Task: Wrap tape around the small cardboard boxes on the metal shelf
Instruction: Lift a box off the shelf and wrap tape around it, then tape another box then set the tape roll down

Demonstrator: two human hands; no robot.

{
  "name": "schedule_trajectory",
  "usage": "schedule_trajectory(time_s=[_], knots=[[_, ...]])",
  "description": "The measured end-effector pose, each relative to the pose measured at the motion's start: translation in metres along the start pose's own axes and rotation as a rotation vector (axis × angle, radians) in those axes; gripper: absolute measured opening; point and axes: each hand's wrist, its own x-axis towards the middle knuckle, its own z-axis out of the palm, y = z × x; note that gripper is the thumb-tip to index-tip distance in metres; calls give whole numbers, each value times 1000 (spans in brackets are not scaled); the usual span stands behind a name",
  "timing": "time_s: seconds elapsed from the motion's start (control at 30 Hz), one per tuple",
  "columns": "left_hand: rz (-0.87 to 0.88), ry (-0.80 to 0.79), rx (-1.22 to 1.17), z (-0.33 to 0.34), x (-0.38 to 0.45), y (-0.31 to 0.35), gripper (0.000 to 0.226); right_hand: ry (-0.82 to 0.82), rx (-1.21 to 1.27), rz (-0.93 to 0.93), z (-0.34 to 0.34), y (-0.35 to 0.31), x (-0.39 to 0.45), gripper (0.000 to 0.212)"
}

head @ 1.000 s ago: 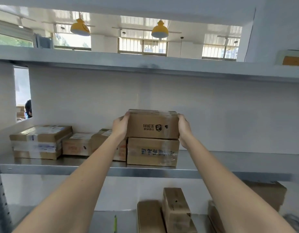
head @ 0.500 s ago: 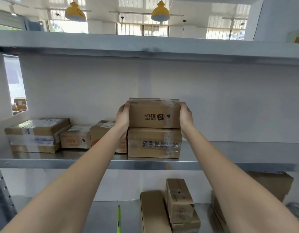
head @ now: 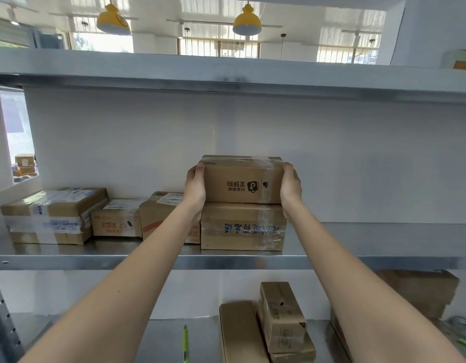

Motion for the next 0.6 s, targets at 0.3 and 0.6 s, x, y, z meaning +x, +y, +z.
schedule_trajectory(time_s=[0.3, 0.6], knots=[[87, 93, 21, -3, -29, 22, 60, -34, 19, -29, -14, -19, -20, 61], [754, 255, 86, -40, -156, -81, 18, 312, 95, -339, -67, 72, -129, 23]])
